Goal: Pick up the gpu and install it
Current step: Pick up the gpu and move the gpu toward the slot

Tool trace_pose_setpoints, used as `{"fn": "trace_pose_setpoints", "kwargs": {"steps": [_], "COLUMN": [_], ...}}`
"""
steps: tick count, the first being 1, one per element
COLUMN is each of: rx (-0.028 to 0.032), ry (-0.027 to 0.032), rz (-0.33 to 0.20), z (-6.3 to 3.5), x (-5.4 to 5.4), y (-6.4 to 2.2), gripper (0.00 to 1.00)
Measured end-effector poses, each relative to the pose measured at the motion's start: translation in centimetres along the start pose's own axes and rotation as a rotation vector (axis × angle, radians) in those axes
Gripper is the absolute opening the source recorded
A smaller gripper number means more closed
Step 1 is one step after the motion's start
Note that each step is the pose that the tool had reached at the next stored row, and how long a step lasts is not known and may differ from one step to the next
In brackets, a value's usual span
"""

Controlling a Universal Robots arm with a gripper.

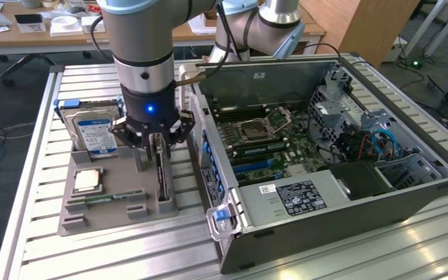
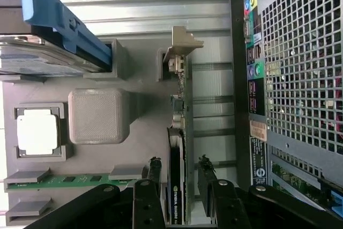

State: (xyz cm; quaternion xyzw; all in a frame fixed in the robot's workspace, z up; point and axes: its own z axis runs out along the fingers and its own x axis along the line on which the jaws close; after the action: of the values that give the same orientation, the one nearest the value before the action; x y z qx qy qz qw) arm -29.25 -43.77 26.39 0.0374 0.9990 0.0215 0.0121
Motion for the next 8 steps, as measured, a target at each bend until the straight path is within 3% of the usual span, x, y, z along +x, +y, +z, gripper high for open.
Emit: {"fn": "trace_pose_setpoints", "kwargs": {"steps": [8], "rx": [0.0001], "ry": [0.0001], "rz": [0.0], "z": [0.7], "x": [0.0], "y": [-0.03], "gripper": [0.42]}}
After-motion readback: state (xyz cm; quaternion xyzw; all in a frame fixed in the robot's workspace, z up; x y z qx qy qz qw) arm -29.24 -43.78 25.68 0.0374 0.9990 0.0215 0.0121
